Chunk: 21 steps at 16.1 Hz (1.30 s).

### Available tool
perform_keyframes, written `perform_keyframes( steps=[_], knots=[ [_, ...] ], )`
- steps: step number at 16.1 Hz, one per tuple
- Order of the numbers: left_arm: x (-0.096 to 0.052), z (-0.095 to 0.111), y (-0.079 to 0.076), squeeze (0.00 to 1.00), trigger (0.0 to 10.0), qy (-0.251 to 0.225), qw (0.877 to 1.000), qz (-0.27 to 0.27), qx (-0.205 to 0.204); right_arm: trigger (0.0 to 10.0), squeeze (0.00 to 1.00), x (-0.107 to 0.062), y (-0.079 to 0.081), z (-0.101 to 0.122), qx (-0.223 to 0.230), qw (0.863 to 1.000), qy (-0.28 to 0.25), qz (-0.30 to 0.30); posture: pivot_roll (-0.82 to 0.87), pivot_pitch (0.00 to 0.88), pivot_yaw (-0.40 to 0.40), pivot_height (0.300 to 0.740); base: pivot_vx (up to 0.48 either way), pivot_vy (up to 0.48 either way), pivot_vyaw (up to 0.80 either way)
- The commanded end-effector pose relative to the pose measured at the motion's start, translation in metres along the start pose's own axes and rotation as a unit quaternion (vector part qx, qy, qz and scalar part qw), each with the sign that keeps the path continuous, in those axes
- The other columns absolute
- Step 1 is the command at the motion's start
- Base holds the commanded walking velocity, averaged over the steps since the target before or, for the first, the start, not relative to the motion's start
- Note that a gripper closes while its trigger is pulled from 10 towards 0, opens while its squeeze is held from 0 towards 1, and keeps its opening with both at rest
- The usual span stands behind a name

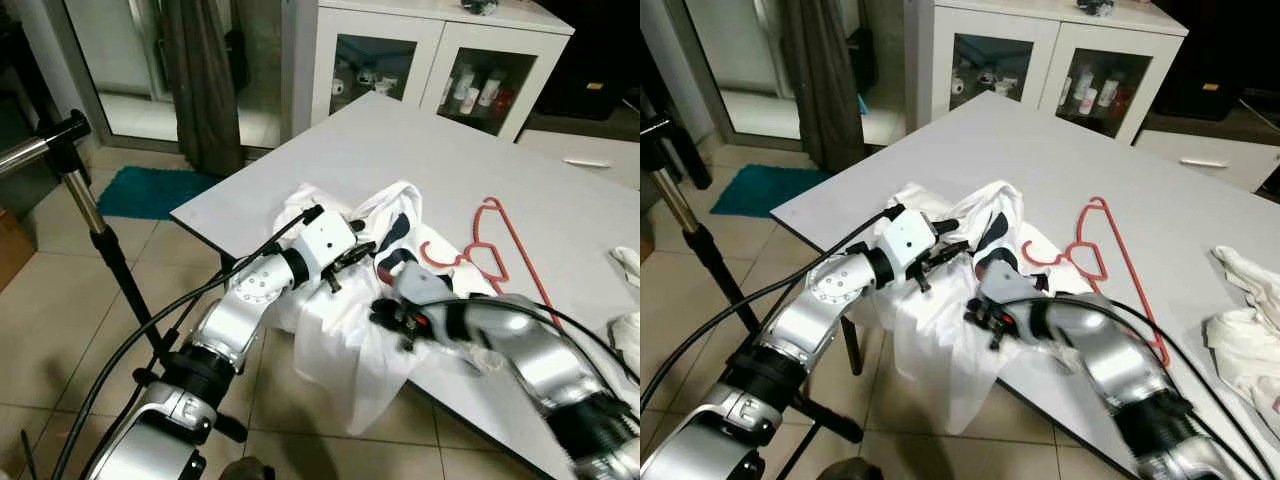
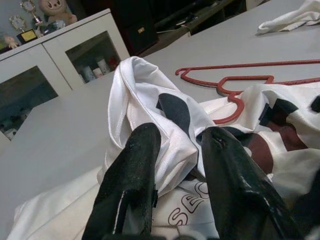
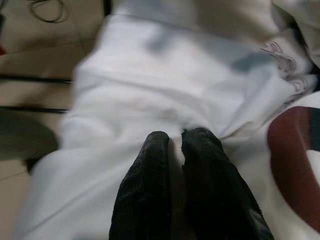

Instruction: Hang hanger

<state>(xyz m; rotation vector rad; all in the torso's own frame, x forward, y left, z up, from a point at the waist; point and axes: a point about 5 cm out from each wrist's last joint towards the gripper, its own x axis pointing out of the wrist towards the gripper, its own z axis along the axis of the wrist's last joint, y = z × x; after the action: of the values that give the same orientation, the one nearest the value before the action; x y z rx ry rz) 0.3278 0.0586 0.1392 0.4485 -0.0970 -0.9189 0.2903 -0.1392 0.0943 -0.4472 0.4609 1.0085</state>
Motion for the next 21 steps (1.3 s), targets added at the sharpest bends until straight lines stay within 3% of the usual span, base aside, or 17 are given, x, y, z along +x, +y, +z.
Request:
perform_keyframes(
  steps=[1,7,8,10,13,14,15,17,18,20,21],
  knots=[
    [0.002,0.002,0.002,0.0,10.0,-0.002,1.0,0.002,0.004,9.6,0.0,0.004,-0.009,-0.002,0.003,0.999,0.016,-0.033,0.06,0.0,-0.049,0.723,0.0,0.0,0.0],
    [0.002,0.003,0.002,0.0,10.0,-0.004,1.0,0.004,0.005,8.9,0.0,0.024,-0.034,-0.005,0.02,0.986,0.062,-0.152,0.06,0.0,-0.05,0.723,0.0,0.0,0.0],
    [0.002,0.003,0.002,0.0,10.0,-0.005,1.0,0.004,0.005,7.7,0.0,0.026,-0.038,-0.004,0.024,0.983,0.064,-0.171,0.06,0.0,-0.05,0.723,0.0,0.0,0.0],
    [0.003,0.005,0.003,0.0,10.0,-0.008,1.0,0.004,0.006,7.5,0.0,0.027,-0.052,0.001,0.037,0.97,0.056,-0.233,0.06,0.0,-0.05,0.723,0.0,0.0,0.0],
    [0.003,0.005,0.002,0.0,10.0,-0.009,1.0,0.003,0.006,9.1,0.0,0.02,-0.071,0.011,0.063,0.948,0.019,-0.311,0.06,0.0,-0.05,0.723,0.0,0.0,0.0],
    [0.003,0.005,0.002,0.0,10.0,-0.009,1.0,0.002,0.006,9.1,0.0,0.018,-0.073,0.013,0.067,0.946,0.012,-0.318,0.06,0.0,-0.05,0.723,0.0,0.0,0.0],
    [0.003,0.005,0.001,0.0,10.0,-0.009,1.0,0.002,0.005,10.0,0.0,0.018,-0.076,0.024,0.086,0.948,-0.021,-0.307,0.06,0.0,-0.051,0.723,0.0,0.0,0.0],
    [0.003,0.005,0.001,0.0,10.0,-0.009,1.0,0.001,0.004,10.0,0.0,0.019,-0.073,0.031,0.093,0.957,-0.041,-0.27,0.06,0.0,-0.052,0.723,0.0,0.0,0.0],
    [0.003,0.005,0.0,0.0,10.0,-0.01,1.0,0.001,0.003,10.0,0.0,0.013,-0.073,0.041,0.107,0.961,-0.076,-0.245,0.05,0.0,-0.053,0.723,0.0,0.0,0.0],
    [0.003,0.004,-0.001,0.0,10.0,-0.01,1.0,0.001,0.002,10.0,0.0,0.002,-0.074,0.046,0.107,0.963,-0.097,-0.227,0.05,0.0,-0.054,0.723,0.0,0.0,0.0],
    [0.002,0.003,-0.002,0.0,10.0,-0.009,1.0,0.0,0.001,10.0,0.0,-0.016,-0.076,0.051,0.101,0.966,-0.117,-0.206,0.05,0.0,-0.054,0.723,0.0,0.0,0.0]
  ],
)
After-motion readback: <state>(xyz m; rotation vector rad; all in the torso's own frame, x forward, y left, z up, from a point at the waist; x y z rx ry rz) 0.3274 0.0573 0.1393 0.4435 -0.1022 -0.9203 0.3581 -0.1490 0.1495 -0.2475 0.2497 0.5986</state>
